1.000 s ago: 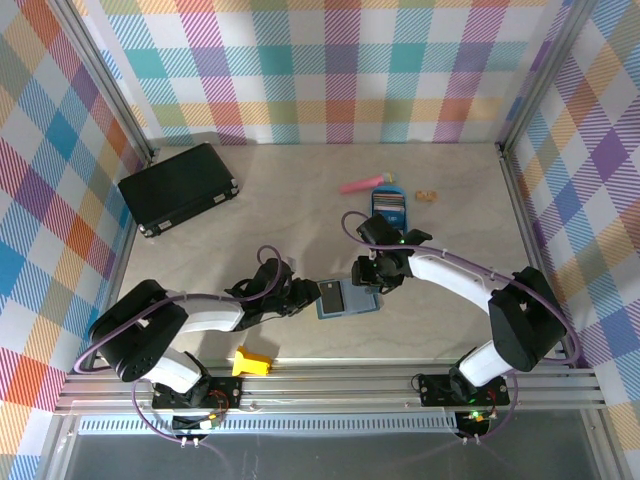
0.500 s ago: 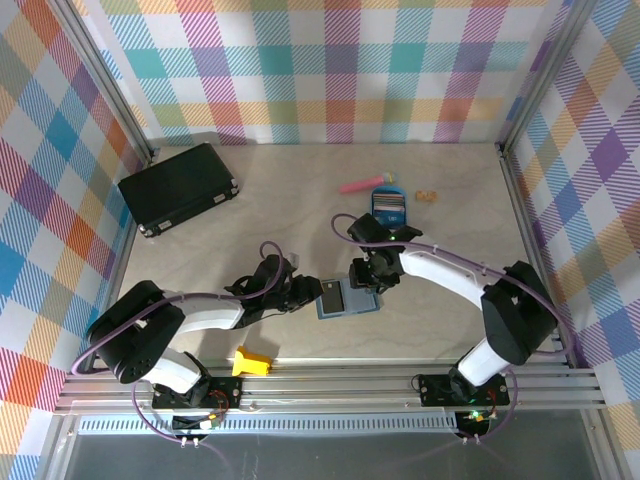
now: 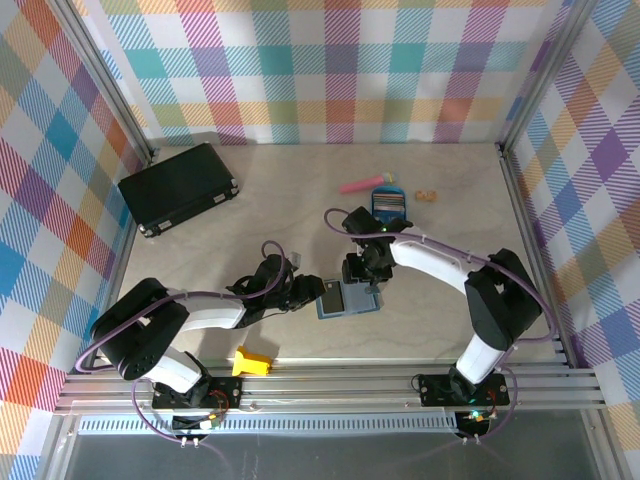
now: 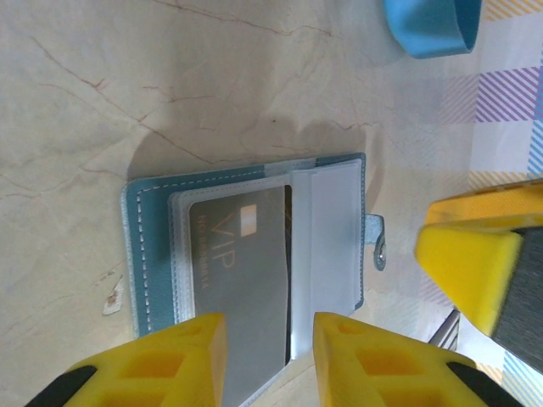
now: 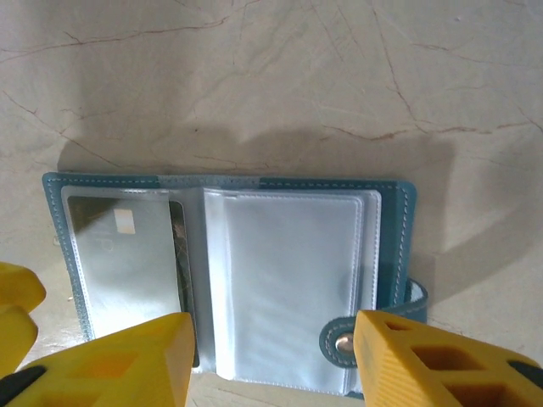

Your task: Put the credit cards into the card holder

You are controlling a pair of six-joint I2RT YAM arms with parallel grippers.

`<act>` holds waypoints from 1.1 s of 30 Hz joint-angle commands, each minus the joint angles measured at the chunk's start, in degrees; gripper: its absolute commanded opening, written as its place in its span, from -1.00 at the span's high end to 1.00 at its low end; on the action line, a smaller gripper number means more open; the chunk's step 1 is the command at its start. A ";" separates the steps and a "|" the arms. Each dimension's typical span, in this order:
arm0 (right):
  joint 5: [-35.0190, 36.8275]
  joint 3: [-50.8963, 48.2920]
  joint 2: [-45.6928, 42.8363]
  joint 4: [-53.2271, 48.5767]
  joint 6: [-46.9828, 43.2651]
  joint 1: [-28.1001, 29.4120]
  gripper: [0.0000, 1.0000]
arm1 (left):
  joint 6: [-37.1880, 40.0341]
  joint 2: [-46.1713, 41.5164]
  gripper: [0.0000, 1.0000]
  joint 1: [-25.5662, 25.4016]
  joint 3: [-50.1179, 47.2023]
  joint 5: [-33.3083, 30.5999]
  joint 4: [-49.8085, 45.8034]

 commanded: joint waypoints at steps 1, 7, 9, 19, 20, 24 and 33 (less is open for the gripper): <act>-3.58 3.09 3.32 -0.64 -3.05 -0.42 -0.04 | 0.26 0.57 0.35 0.08 0.35 0.73 1.47; -4.28 4.23 6.05 -0.80 -3.31 -0.50 -0.05 | -0.70 1.52 0.33 -0.36 -0.19 0.26 2.78; -4.33 4.25 6.73 -0.91 -3.26 -0.66 -0.05 | -0.85 1.76 0.32 -0.29 -0.37 0.03 2.96; -4.57 4.34 8.81 -0.42 -3.80 -1.38 -0.08 | -1.14 3.81 0.26 -0.39 -0.59 0.31 4.44; -4.35 4.51 8.97 -0.55 -3.89 -1.38 -0.08 | -1.19 3.99 0.26 -0.37 -0.63 0.39 4.60; -3.82 4.69 9.48 -0.60 -4.03 -1.48 -0.10 | -1.41 4.68 0.26 -0.41 -0.63 0.56 5.24; -6.49 3.06 10.87 1.32 -3.11 -1.93 -0.11 | -1.56 5.06 0.26 -0.38 -0.59 0.52 5.76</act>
